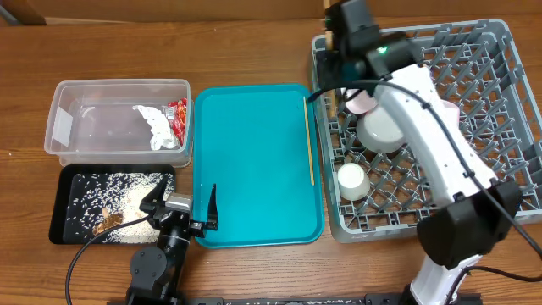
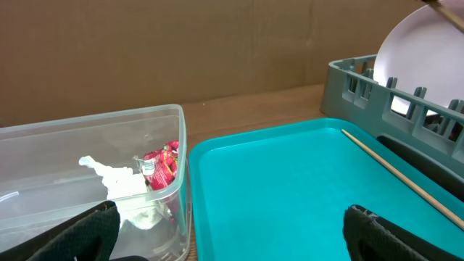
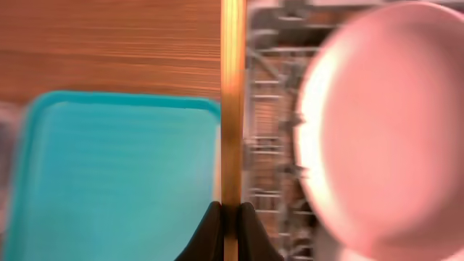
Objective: Sort waste into correct bins and load items into the dishwasher
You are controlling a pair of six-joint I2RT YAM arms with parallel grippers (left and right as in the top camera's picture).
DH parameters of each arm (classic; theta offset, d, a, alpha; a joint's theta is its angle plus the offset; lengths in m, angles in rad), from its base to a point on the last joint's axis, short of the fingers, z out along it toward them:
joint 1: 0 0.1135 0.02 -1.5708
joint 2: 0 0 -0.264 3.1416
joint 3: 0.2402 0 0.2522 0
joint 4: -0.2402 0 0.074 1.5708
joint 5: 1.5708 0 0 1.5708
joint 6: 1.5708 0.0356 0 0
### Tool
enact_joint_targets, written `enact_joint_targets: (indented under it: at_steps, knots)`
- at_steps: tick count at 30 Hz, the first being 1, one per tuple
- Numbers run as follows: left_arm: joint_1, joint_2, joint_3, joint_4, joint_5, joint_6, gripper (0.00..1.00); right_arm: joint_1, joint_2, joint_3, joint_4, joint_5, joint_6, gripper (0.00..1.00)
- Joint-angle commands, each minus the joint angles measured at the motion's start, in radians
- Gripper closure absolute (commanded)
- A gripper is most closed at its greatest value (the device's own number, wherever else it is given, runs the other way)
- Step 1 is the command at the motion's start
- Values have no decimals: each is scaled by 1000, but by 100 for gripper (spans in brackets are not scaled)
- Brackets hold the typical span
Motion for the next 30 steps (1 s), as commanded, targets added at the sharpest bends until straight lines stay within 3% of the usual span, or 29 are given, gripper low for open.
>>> enact_joint_targets:
  at_steps: [1, 11, 13, 15, 16, 18, 20, 25, 30]
  knots:
    - [-2, -4, -3, 0, 12, -10, 0, -19, 60, -78, -5, 13, -32, 96]
    - [-2, -4, -3, 0, 11, -10, 0, -2, 75, -106, -29, -1, -56, 94]
    - [-2, -4, -3, 0, 11, -10, 0, 9, 56, -100, -35, -1, -56, 83]
    - [-2, -4, -3, 0, 12, -10, 0, 21, 36, -99, -45, -3, -56, 57]
    - [-2, -4, -3, 0, 11, -10, 0, 29, 29, -99, -56, -6, -56, 53]
    - [-2, -4, -3, 0, 12, -10, 0, 48, 25, -99, -80, -31, -56, 53]
    - [-2, -4, -3, 0, 12, -10, 0, 79, 25, -102, -101, -82, -56, 60]
    - [-2, -4, -3, 0, 12, -10, 0, 180, 26, -161, -44, -87, -56, 60]
    - [-2, -4, -3, 0, 12, -10, 0, 280, 36, -291, 98, 134, -32, 59]
